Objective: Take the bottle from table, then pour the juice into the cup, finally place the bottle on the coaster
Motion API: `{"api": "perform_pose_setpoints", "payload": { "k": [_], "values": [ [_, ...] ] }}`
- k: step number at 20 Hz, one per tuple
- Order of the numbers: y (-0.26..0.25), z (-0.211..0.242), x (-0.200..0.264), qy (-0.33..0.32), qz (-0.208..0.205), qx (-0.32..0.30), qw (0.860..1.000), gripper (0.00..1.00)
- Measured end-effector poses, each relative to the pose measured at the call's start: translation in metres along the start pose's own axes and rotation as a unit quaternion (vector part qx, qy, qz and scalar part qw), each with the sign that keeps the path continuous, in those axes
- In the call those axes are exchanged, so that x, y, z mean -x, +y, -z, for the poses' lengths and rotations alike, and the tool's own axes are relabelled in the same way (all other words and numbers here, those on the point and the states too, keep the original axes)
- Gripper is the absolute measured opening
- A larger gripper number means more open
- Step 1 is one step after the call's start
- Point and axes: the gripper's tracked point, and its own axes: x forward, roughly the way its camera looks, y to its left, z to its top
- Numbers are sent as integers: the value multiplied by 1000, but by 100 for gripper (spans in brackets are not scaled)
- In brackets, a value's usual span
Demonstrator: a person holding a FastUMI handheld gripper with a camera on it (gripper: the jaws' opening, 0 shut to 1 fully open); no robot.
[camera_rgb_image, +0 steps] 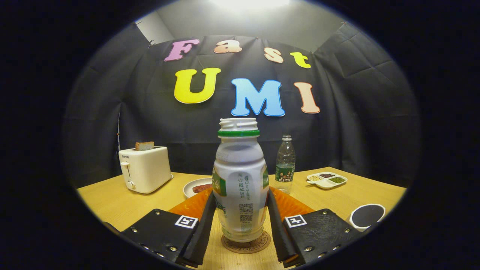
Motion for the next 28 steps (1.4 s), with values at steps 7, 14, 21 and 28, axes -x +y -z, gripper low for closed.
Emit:
{"api": "perform_pose_setpoints", "payload": {
  "k": [7, 14, 21, 28],
  "values": [
    [2, 25, -9, 27, -12, 4, 1000, 70],
    [-1, 32, -10, 22, -13, -5, 1000, 72],
    [1, 41, -5, 39, -25, 8, 999, 90],
    [12, -10, 18, -12, -52, 13, 999, 98]
  ]
}}
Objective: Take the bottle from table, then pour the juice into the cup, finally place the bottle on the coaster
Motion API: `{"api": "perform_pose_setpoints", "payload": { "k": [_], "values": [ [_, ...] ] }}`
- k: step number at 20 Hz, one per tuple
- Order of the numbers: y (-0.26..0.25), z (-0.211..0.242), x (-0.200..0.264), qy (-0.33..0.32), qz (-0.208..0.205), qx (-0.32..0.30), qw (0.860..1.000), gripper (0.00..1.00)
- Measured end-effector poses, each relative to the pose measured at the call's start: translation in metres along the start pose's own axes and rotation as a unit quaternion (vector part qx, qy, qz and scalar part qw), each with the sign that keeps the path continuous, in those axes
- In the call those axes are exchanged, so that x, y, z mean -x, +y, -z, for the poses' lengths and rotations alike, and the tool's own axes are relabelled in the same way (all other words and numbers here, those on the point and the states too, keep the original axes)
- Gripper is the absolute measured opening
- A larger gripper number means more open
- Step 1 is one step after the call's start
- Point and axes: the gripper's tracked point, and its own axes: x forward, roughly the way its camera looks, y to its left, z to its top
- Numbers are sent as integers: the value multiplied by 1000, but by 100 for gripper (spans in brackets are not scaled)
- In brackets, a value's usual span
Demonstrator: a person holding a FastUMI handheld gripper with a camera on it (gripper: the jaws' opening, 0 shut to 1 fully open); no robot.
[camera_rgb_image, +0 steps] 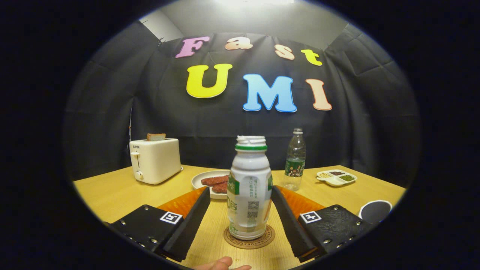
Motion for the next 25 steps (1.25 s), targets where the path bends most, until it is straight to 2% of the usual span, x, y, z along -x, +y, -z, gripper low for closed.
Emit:
{"api": "perform_pose_setpoints", "payload": {
  "k": [7, 10, 17, 22, 25],
  "values": [
    [-11, -132, 45, -105, 4, -33, 994, 98],
    [-25, -163, 64, -120, 8, -27, 992, 98],
    [-88, -173, 83, -133, 23, -43, 990, 98],
    [-183, -156, 88, -151, 44, -14, 987, 98],
    [-253, -126, 90, -157, 57, 7, 986, 98]
  ]
}}
